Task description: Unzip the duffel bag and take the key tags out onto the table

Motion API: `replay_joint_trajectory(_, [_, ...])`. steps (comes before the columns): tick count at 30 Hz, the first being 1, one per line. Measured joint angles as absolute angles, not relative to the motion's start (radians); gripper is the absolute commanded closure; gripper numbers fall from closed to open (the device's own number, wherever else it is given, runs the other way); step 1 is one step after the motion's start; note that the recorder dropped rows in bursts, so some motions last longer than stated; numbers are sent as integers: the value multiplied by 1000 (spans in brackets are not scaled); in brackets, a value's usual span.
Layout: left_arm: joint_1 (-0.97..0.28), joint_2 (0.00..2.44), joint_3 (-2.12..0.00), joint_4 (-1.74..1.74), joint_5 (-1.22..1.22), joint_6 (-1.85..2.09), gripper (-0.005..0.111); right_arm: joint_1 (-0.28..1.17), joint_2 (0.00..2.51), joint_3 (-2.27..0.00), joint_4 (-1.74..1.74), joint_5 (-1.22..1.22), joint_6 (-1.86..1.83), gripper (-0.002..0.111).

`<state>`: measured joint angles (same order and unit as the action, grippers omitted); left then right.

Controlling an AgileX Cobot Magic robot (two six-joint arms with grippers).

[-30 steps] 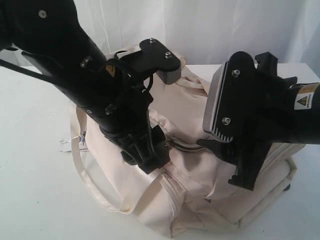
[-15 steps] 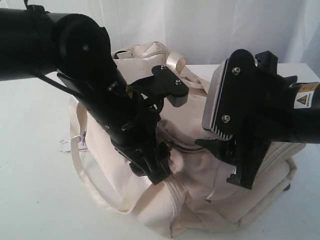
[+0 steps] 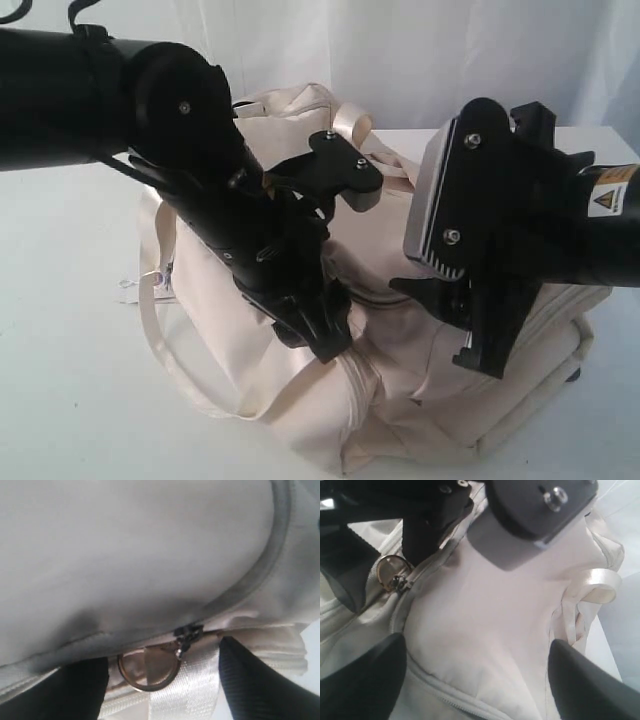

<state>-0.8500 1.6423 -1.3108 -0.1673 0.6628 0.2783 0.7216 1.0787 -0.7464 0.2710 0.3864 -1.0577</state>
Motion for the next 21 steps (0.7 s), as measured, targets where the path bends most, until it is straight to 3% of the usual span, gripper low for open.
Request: replay_joint_trajectory(21, [-850, 1628, -1361, -165, 651, 140, 40, 722, 1079, -746, 271, 365, -1027, 35])
